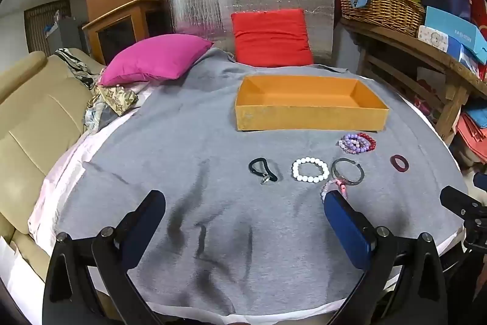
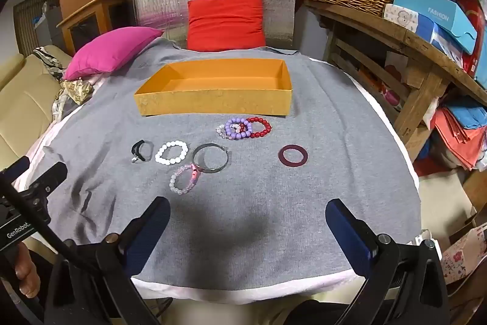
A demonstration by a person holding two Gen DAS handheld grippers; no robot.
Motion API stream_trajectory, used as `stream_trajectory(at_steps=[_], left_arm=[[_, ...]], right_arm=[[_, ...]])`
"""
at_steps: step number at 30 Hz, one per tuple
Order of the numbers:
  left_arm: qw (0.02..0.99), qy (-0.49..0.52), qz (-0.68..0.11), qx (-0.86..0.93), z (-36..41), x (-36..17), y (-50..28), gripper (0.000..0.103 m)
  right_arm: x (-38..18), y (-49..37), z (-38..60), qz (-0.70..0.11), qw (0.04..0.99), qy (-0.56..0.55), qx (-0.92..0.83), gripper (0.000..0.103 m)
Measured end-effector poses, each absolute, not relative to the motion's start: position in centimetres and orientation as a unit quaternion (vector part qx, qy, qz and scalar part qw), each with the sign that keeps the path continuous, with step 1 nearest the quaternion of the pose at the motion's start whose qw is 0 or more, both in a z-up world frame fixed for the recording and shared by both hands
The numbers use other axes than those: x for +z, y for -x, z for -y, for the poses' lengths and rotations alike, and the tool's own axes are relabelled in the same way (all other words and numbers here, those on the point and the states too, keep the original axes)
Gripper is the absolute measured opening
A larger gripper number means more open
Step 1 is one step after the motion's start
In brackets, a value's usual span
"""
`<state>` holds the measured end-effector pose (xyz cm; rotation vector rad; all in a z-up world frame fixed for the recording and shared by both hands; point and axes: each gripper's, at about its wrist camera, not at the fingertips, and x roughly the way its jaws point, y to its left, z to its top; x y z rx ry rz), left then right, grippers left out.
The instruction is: Organize jewelry
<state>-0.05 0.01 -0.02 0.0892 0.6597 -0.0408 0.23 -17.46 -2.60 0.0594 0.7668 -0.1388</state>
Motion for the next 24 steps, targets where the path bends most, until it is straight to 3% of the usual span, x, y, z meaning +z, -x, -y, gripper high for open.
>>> stream_trajectory(at_steps=[24], left_arm=[[0.937, -0.058, -0.341, -0.039, 1.2, -1.4, -0.4, 0.103]], right_arm=[[-2.4, -0.3, 17.8, -0.369, 0.925, -0.027, -0.084, 0.103]])
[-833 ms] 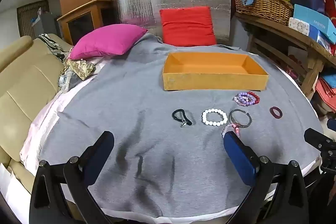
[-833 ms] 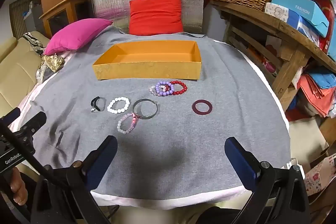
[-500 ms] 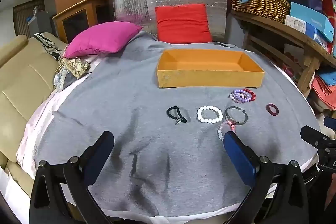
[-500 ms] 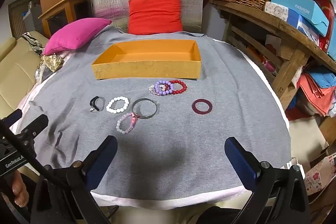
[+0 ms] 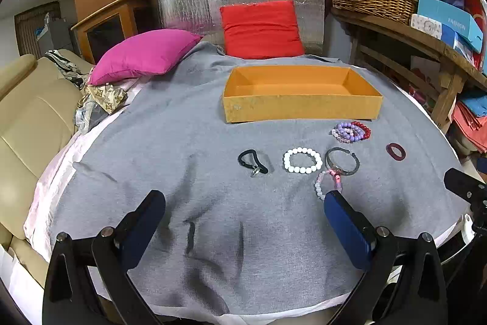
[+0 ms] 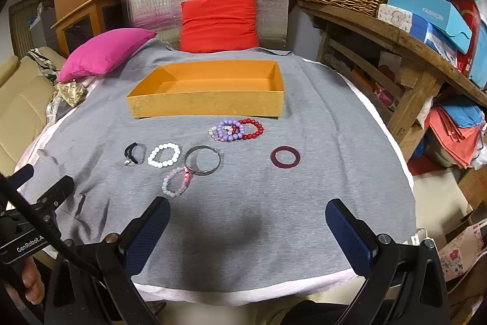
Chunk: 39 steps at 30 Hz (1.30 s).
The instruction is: Organize jewelry
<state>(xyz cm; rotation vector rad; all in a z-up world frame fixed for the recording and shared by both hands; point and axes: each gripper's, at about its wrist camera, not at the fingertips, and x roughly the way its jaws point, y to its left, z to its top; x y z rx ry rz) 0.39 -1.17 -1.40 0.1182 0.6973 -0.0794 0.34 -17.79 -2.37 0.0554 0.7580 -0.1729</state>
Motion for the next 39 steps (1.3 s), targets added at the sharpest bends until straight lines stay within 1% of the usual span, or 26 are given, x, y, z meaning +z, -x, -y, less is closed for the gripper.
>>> stream_trajectory(at_steps=[23, 33, 39], left_arm=[[0.937, -0.068, -0.34, -0.042, 1.7, -2.2, -1.1, 0.103], [0.932, -0.073, -0.353, -0.041, 2.2, -3.6, -2.5, 0.103], [0.922, -0.078, -0.374, -0.062, 3.2, -4.7, -4.7, 0.103]], right_arm=[[-2.6, -0.8, 17.8, -0.37, 0.925, -0.019, -0.083, 0.103], [-4.8, -1.9, 20.6, -0.376, 0.922, -0.065, -0.062, 0.103], [-6.5, -3.8, 23.5, -0.388, 0.916, -0.086, -0.055, 0.103]])
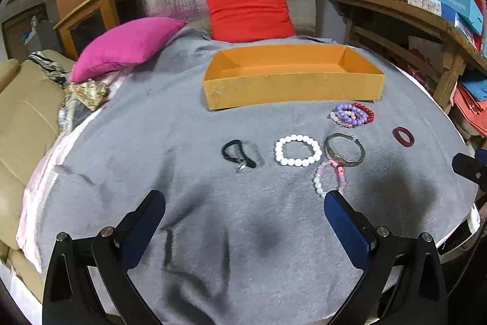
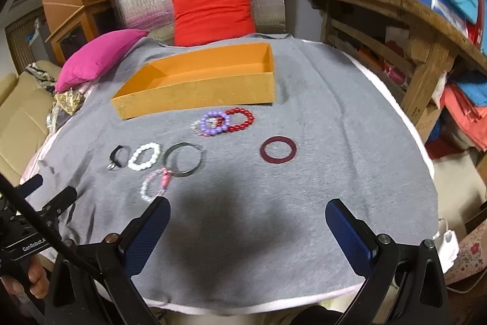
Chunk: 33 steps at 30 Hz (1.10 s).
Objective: Organize jewelry
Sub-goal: 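Grasp the white pearl bracelet with the left gripper while the right gripper grasps the purple bead bracelet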
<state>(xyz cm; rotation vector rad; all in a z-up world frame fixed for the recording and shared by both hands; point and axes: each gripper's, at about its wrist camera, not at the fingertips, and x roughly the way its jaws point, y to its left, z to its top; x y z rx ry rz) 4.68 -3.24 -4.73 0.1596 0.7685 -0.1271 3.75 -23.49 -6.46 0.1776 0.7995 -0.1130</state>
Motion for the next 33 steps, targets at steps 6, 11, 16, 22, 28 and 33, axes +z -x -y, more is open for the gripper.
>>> stream_trajectory(at_steps=[6, 11, 16, 22, 28, 33], left_arm=[[0.908, -0.074, -0.403, -0.088, 4.1, -5.5, -8.1, 0.103], [0.903, -0.081, -0.412, -0.09, 4.4, -6.1, -11.3, 0.103], [0.906, -0.085, -0.407, -0.08, 4.0, -7.8, -11.8, 0.103], [0.904, -0.097, -0.409, -0.075, 4.6, -8.5, -11.1, 0.103], [0.92, -0.106, -0.371, -0.072, 5.2, -6.5, -8.9, 0.103], [0.93, -0.104, -0.348, -0.064, 5.1, -5.1, -7.8, 0.103]], right_arm=[[-8.0, -7.1, 26.3, -0.413, 0.903, -0.113, -0.044, 0.102], [-10.2, -10.0, 27.1, -0.446, 0.885, -0.133, -0.021, 0.088], [-10.5, -11.1, 26.7, -0.442, 0.887, -0.133, -0.015, 0.085], [-10.1, -11.2, 26.0, -0.433, 0.893, -0.117, -0.023, 0.085], [-9.0, -10.1, 26.6, -0.408, 0.904, -0.119, -0.037, 0.085], [-8.4, -9.5, 26.1, -0.397, 0.911, -0.106, -0.043, 0.085]])
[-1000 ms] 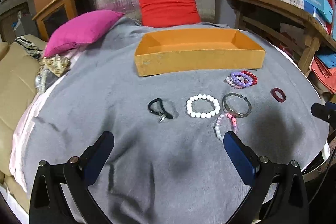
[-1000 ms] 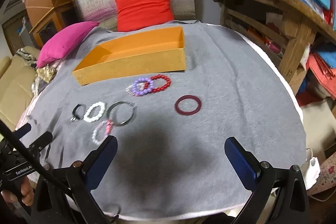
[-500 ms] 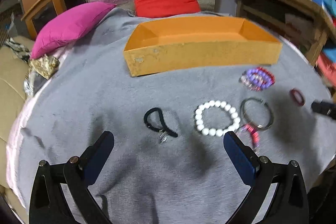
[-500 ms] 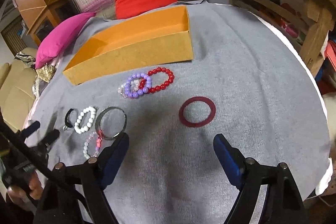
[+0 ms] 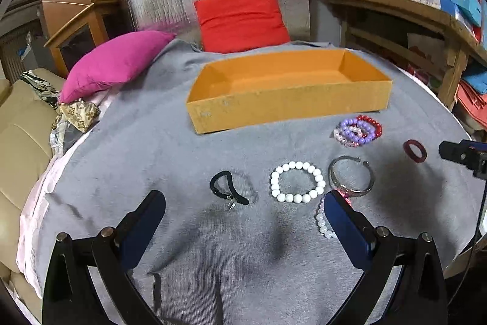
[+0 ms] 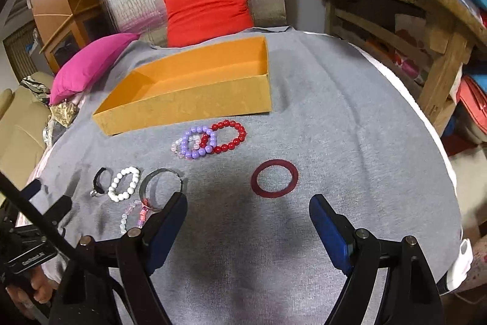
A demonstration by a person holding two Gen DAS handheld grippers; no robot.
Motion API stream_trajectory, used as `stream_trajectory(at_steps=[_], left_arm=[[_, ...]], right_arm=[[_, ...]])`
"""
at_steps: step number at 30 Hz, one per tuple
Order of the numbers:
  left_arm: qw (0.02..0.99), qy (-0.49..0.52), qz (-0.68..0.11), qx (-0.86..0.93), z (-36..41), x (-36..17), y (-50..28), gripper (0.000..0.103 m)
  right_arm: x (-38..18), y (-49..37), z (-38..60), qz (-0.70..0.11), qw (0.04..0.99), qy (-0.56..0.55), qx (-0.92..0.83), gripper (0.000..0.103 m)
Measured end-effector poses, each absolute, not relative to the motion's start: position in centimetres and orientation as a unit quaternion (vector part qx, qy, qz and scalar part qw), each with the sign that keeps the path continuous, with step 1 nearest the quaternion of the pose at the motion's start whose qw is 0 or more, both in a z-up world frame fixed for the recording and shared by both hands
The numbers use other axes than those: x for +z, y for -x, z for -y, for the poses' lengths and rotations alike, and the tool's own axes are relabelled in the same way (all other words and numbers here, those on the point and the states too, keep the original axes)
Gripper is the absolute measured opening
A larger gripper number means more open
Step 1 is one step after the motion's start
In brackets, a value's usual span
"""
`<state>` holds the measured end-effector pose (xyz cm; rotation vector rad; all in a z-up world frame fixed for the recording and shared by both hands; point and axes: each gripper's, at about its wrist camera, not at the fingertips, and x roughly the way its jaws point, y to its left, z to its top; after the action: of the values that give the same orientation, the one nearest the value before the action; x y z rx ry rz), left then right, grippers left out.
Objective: Organize jewelry
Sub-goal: 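Grasp the white pearl bracelet with the left gripper while the right gripper grasps the purple bead bracelet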
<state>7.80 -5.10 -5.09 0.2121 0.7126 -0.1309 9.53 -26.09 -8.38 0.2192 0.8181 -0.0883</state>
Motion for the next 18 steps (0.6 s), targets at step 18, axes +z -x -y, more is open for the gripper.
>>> stream_trajectory(at_steps=[18], left_arm=[[0.879, -0.041, -0.466, -0.093, 5.3, -10.7, -14.8, 0.09]], right_arm=[[-11.8, -19.4, 23.6, -0.448, 0.886, -0.117, 0.029, 0.06]])
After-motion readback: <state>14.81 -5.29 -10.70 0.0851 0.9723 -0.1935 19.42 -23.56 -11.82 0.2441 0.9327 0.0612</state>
